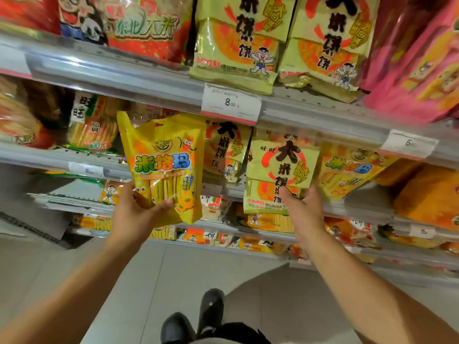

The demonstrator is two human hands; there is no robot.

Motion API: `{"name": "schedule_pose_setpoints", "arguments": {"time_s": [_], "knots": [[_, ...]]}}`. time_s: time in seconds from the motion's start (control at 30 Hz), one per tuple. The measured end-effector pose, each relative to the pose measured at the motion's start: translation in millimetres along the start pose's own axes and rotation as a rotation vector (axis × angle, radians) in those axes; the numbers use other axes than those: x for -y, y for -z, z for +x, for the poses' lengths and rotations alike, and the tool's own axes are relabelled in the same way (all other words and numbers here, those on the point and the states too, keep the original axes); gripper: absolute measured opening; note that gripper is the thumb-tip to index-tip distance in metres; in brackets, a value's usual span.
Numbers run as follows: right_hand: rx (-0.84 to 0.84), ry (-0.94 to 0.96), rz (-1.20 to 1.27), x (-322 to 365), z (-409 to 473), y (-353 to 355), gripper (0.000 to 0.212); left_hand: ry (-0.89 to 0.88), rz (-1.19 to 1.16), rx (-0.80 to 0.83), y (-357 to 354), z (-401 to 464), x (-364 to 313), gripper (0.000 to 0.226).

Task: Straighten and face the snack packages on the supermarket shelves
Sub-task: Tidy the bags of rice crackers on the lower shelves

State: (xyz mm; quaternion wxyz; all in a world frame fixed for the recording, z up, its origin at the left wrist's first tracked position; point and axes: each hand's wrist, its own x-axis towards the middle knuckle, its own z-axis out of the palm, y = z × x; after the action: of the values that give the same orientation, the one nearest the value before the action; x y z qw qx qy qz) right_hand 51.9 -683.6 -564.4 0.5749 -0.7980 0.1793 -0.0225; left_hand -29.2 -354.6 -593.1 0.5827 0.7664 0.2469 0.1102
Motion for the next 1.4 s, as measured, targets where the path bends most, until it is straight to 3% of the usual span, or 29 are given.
{"name": "schedule_pose_setpoints", "arguments": {"time_s": [0.07,0.17,0.63,0.97,1.07,1.13,1.2,1.27,1.33,1.4], "knots": [[-0.018,-0.031,0.000,8,22,-10,0.084,-0.002,0.006,-0.025,3,1,-1,0.062],[-0.058,-0.049,0.027,11,47,-20,0.098,0.009,0.003,-0.047,2,8,-6,0.063],[-0.003,-0.127,-0.291,18,76,-32,0.083,-0.001,-0.048,-0.042,-3,27,-10,0.069],[-0.136,-0.058,-0.453,30,44,-50,0.085,-0.046,-0.042,0.076,25,40,-10,0.054],[-0.160,0.199,-0.378,26,-8,-58,0.070,-0.065,-0.051,0.116,29,36,-11,0.056],[-0.048,0.312,-0.299,17,-48,-60,0.053,-0.093,-0.048,0.171,25,29,-14,0.056],[0.179,0.183,-0.184,15,-83,-62,0.047,-0.136,-0.003,0.251,16,19,-19,0.062],[0.337,0.029,-0.011,14,-105,-64,0.066,-0.211,0.090,0.337,0,10,-22,0.064],[0.342,-0.053,0.115,5,-112,-58,0.080,-0.261,0.164,0.433,-21,-2,-25,0.061],[0.285,-0.045,0.140,-6,-115,-41,0.057,-0.310,0.179,0.550,-45,-17,-25,0.057]]}}
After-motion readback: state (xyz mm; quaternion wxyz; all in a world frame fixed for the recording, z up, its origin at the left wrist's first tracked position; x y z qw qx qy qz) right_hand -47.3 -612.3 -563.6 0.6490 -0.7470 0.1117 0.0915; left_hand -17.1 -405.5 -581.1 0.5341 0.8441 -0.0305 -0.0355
